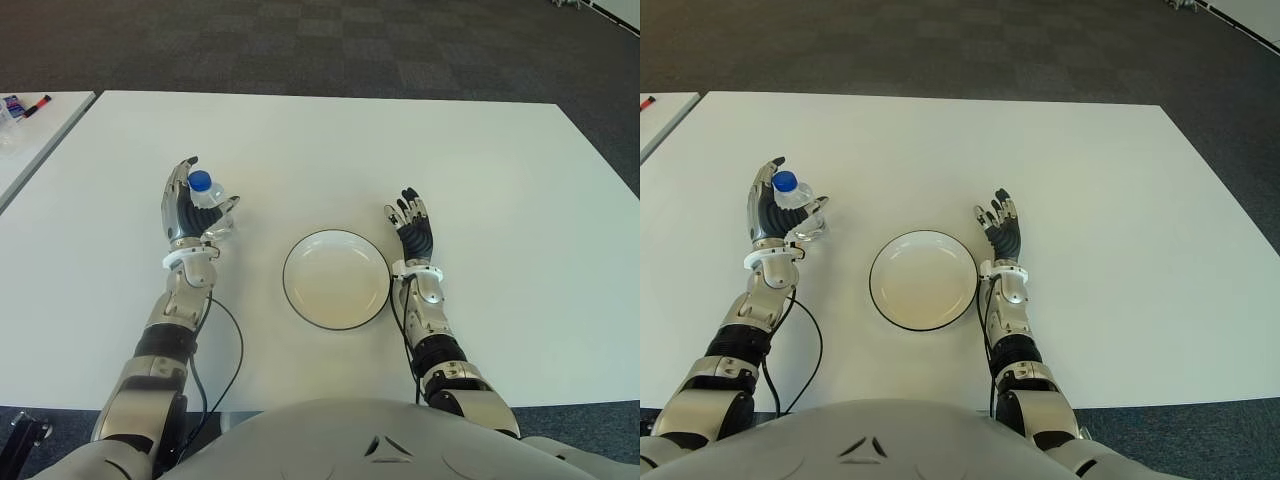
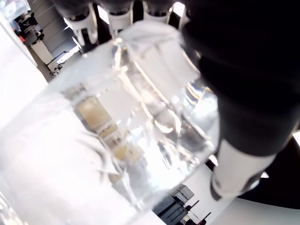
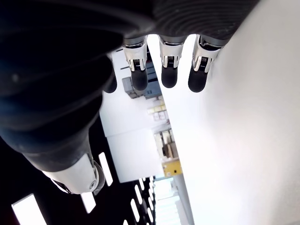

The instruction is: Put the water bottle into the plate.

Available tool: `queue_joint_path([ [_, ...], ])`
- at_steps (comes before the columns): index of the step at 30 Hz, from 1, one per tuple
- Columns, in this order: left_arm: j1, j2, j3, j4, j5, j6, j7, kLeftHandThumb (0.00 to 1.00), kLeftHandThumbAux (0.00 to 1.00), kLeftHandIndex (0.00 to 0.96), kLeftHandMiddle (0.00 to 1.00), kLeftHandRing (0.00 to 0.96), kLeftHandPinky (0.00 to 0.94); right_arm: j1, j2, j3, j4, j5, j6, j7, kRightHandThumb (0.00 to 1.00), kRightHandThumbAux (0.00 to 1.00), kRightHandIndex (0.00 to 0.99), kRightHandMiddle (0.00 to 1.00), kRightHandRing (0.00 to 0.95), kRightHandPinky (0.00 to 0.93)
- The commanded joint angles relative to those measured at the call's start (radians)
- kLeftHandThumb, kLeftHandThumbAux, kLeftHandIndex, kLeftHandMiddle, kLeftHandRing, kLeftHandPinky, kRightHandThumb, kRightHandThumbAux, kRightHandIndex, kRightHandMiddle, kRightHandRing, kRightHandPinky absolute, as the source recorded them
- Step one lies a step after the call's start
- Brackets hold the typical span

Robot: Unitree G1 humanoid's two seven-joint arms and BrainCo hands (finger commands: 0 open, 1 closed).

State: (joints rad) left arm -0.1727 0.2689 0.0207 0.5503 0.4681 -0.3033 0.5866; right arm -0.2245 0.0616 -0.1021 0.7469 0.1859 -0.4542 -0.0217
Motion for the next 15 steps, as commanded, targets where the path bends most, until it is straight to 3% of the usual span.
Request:
queue_joint_path([
  [1, -0.006, -0.004, -0.007, 0.006, -0.016, 0.022, -0.021, 0.000, 0.823, 0.164, 0.160, 0.136, 0.147, 0.045, 0.041, -0.014, 0.048, 0.005, 0.057, -0.007, 0.000, 0.778, 0.090, 0.074, 0.053, 0.101],
  [15, 0.000, -0.015, -0.007, -0.010, -0.041, 0.046, -0.046, 0.000, 0.839, 0.150, 0.135, 0.112, 0.131, 0.043, 0.040, -0.014, 0.051, 0.006, 0.056, -0.007, 0.000, 0.785, 0.091, 0.074, 0.054, 0.102],
])
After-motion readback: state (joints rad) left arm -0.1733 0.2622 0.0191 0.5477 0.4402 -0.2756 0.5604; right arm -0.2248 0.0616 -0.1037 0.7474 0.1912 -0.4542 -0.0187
